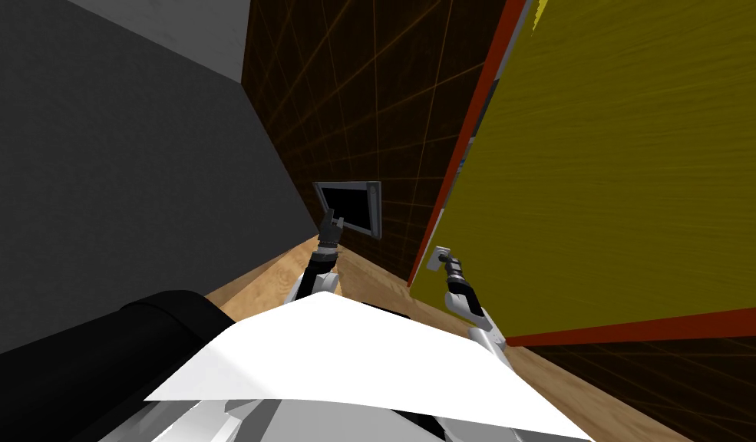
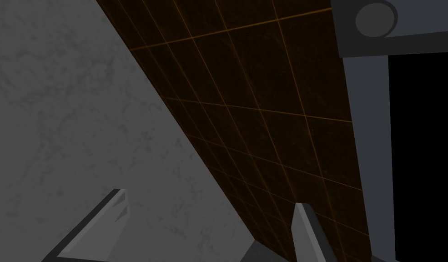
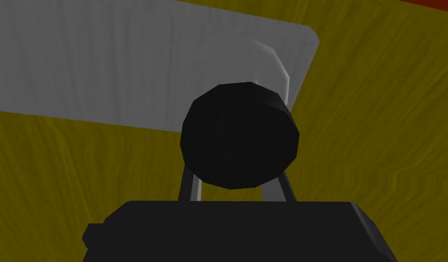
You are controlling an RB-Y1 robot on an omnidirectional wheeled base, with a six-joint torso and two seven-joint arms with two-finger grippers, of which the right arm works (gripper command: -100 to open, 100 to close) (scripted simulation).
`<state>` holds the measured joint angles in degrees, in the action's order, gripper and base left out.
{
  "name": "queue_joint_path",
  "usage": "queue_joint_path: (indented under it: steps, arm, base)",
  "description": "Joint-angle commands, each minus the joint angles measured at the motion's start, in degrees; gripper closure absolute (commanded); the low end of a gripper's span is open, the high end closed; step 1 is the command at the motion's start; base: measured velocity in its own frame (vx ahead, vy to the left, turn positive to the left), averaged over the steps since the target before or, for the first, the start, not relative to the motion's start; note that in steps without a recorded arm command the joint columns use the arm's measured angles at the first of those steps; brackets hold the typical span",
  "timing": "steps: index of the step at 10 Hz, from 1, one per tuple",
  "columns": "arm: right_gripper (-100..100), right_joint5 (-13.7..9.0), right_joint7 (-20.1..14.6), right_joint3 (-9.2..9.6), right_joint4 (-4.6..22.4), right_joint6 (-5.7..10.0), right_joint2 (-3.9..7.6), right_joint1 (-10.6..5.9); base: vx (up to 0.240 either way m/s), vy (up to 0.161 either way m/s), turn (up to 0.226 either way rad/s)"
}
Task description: Pull the door open
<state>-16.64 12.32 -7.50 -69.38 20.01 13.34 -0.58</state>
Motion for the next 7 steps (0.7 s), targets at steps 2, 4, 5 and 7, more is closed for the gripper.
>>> queue_joint_path:
  steps: [2,4,5,7]
  arm:
    - [100,-1.2,-3.0,1.32,-0.4,0.20,-0.74,0.00]
    - [100,-2.4,-5.4,1.58,-0.6,0.23,-0.69,0.13]
    - [100,-3.6,-7.8,1.84,-0.8,0.26,-0.64,0.27]
    - [100,-4.8,-10.2,2.10,-0.9,0.28,-0.58,0.40]
  base:
    - [-0.034,-0.017,0.038]
    - [-0.037,-0.012,0.044]
    - [-0.044,-0.025,0.068]
    - [-0.053,-0.024,0.053]
